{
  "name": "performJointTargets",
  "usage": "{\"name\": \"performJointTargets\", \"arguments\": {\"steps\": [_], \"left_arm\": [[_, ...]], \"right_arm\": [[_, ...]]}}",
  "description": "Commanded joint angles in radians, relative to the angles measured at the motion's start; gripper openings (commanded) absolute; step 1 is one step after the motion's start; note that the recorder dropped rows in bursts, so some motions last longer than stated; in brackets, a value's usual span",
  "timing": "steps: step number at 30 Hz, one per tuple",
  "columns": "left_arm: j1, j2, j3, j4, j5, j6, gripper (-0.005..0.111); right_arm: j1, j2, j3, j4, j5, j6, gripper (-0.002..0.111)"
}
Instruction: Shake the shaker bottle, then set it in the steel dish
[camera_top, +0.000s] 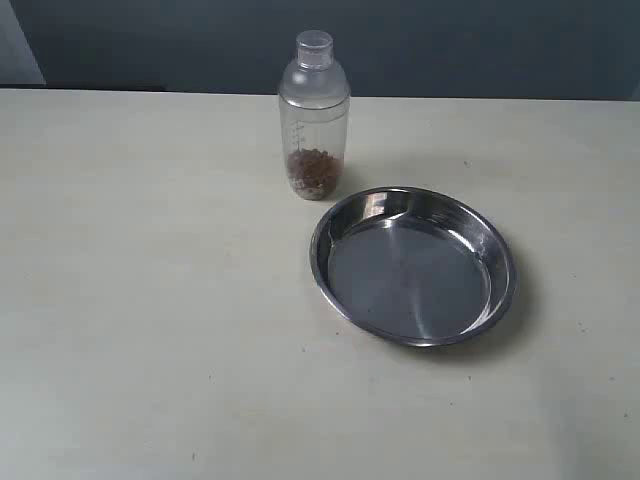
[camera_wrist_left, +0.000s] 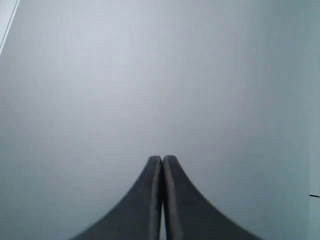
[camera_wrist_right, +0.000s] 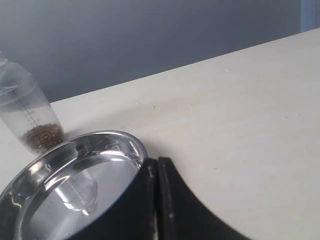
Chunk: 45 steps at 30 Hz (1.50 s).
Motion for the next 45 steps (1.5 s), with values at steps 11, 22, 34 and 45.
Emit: {"name": "performJointTargets", "arguments": {"steps": [11, 22, 34, 45], "left_arm": [[-0.003, 0.876, -1.002, 0.452, 0.065, 0.196, 0.000], [-0.136, 0.891, -1.183, 0.773, 0.583, 0.483, 0.000], [-0.138, 0.955, -1.526, -0.082, 1.480, 0.395, 0.000], [-0.156, 0.542, -0.435, -0.932, 0.581, 1.273, 0.000]], "right_arm": [[0.002, -0.004, 0.001, -0.003, -0.010, -0.006, -0.001], [0.002, -0.004, 0.001, -0.003, -0.010, -0.006, -0.001], [0.002, -0.004, 0.001, -0.003, -0.010, -0.006, -0.001], [0.002, -0.004, 0.001, -0.003, -0.010, -0.006, -0.001]]}}
